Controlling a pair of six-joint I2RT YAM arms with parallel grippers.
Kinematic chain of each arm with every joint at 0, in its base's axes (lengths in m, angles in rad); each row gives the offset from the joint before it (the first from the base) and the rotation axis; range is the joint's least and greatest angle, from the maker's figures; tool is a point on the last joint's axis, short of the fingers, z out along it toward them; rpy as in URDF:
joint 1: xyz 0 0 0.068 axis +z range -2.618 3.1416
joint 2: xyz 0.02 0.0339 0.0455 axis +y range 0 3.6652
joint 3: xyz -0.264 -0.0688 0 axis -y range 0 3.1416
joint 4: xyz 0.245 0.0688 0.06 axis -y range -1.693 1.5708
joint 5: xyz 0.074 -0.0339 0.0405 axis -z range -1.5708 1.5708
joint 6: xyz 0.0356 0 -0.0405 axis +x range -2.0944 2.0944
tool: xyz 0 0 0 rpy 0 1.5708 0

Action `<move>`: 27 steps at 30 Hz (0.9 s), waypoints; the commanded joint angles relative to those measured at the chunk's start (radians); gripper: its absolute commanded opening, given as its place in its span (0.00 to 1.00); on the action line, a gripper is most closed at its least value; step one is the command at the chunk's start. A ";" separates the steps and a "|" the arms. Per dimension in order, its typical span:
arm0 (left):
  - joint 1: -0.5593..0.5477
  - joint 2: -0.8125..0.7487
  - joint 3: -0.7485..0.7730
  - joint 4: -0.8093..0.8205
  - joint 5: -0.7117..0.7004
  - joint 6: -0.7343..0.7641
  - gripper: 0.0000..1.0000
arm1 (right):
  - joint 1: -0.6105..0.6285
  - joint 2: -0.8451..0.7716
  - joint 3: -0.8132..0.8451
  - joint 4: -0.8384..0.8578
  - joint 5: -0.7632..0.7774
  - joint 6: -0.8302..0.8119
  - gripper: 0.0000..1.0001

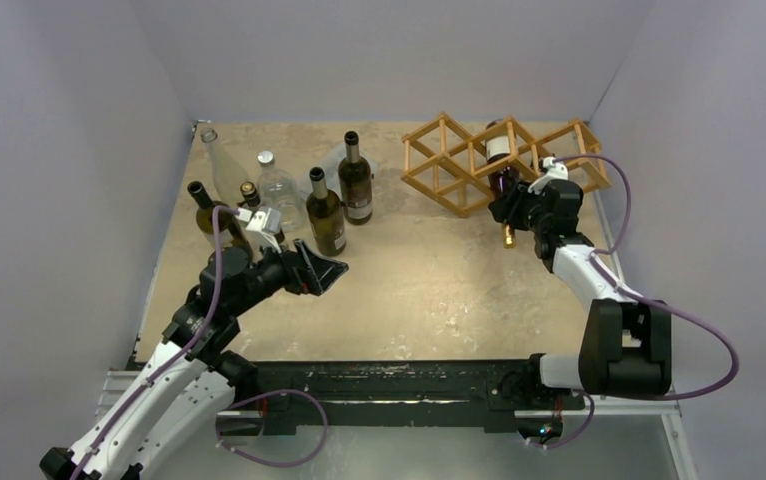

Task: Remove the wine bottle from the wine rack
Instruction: Pick up the wine bottle from the wine rack.

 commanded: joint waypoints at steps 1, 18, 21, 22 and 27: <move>0.007 -0.014 0.009 0.015 -0.005 -0.020 1.00 | -0.009 -0.072 0.012 0.094 -0.065 0.014 0.00; 0.007 -0.044 0.009 -0.005 0.003 -0.013 1.00 | -0.019 -0.152 -0.045 0.136 -0.120 0.034 0.00; 0.007 -0.054 0.008 -0.014 0.001 -0.010 1.00 | -0.021 -0.162 -0.063 0.146 -0.133 0.037 0.00; 0.007 -0.055 0.008 -0.016 0.001 -0.008 1.00 | -0.021 -0.167 -0.069 0.150 -0.139 0.037 0.00; 0.007 -0.066 0.007 -0.022 0.000 -0.004 1.00 | -0.022 -0.183 -0.077 0.158 -0.170 0.046 0.00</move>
